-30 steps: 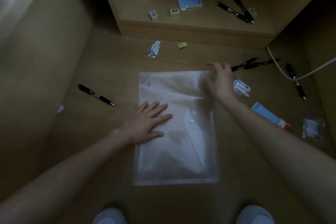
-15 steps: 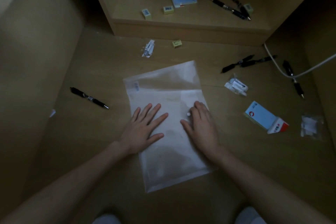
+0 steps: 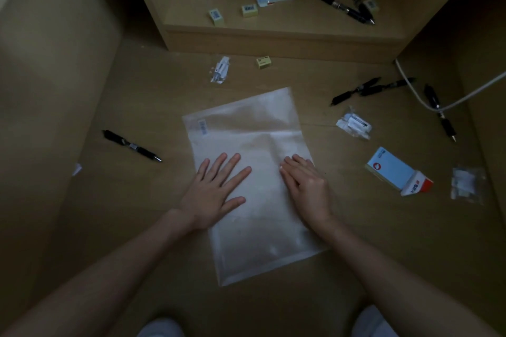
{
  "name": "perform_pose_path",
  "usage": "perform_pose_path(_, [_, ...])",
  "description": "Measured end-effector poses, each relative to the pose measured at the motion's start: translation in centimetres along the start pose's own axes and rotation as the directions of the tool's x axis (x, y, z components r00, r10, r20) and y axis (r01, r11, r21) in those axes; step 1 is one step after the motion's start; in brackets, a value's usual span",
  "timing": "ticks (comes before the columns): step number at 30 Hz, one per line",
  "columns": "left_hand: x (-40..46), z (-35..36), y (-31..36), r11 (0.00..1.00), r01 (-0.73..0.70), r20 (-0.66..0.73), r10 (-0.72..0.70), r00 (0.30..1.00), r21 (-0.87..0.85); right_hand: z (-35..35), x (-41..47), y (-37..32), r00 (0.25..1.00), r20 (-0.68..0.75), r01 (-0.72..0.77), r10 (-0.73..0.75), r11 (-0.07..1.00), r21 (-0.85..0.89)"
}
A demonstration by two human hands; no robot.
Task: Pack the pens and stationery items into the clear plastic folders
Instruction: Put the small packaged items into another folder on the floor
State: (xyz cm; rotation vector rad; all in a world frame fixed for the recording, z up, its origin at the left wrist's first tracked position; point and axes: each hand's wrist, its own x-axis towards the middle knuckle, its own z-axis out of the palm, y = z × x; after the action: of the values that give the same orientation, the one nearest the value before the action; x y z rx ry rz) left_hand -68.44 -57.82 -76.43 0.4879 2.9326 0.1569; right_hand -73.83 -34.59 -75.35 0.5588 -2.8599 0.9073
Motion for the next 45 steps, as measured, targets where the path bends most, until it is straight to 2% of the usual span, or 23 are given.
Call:
perform_pose_path(4, [0.1,-0.2,-0.1,1.000,0.010,0.028,-0.010,1.000,-0.014,-0.6,-0.1,-0.2,0.999,-0.029,-0.036,0.039,0.994,0.102])
perform_pose_path(7, [0.1,-0.4,0.0,1.000,0.021,0.044,-0.021,0.999,-0.009,-2.1,0.5,-0.2,0.968,-0.104,-0.199,0.230,0.948,0.247])
perform_pose_path(9, [0.1,-0.5,0.1,1.000,0.028,0.047,-0.028,0.998,-0.011,-2.5,0.9,0.1,0.951,-0.145,-0.229,0.275,0.935,0.271])
perform_pose_path(12, [0.1,-0.7,0.1,1.000,0.024,0.062,-0.023,0.998,-0.016,-2.7,0.9,0.0,0.950,-0.134,-0.241,0.283,0.934,0.265])
perform_pose_path(15, [0.2,-1.0,0.2,0.998,0.030,0.082,-0.026,0.996,-0.056,-3.0,0.7,0.0,0.921,-0.098,-0.325,0.378,0.881,0.344])
perform_pose_path(19, [1.4,-3.6,0.9,0.987,0.094,0.176,-0.071,0.982,-0.129,-4.0,0.9,0.3,0.846,-0.010,-0.406,0.532,0.658,0.634])
perform_pose_path(21, [2.5,-5.5,1.3,0.981,0.092,0.178,-0.060,0.982,-0.174,-4.7,1.0,0.4,0.791,0.067,-0.433,0.608,0.479,0.764])
perform_pose_path(23, [4.0,-7.2,1.6,0.986,0.013,0.139,0.010,0.990,-0.165,-5.5,1.1,1.0,0.727,0.154,-0.431,0.669,0.271,0.861])
perform_pose_path(25, [5.9,-8.7,2.3,0.984,-0.151,0.097,0.160,0.982,-0.092,-6.2,1.1,1.9,0.699,0.193,-0.419,0.688,0.176,0.891])
perform_pose_path(28, [8.6,-10.5,4.2,0.942,-0.333,0.187,0.323,0.928,0.029,-6.7,1.1,2.9,0.678,0.210,-0.419,0.705,0.136,0.898])
perform_pose_path(31, [10.7,-10.9,6.3,0.872,-0.465,0.309,0.404,0.861,0.155,-6.8,1.0,3.5,0.657,0.218,-0.410,0.722,0.100,0.906])
perform_pose_path(37, [11.5,-7.9,8.2,0.824,-0.537,0.417,0.429,0.801,0.183,-7.2,0.8,4.3,0.641,0.263,-0.378,0.721,-0.002,0.926])
perform_pose_path(39, [11.2,-6.8,8.2,0.824,-0.543,0.435,0.436,0.788,0.159,-7.3,0.7,4.4,0.636,0.273,-0.395,0.722,0.000,0.919])
perform_pose_path(42, [11.0,-5.7,8.1,0.830,-0.538,0.406,0.446,0.797,0.145,-7.4,0.5,4.8,0.648,0.279,-0.431,0.709,0.039,0.901])
perform_pose_path(45, [11.2,-5.0,7.8,0.801,-0.577,0.240,0.536,0.809,0.158,-7.5,0.4,5.2,0.638,0.264,-0.429,0.723,0.050,0.902])
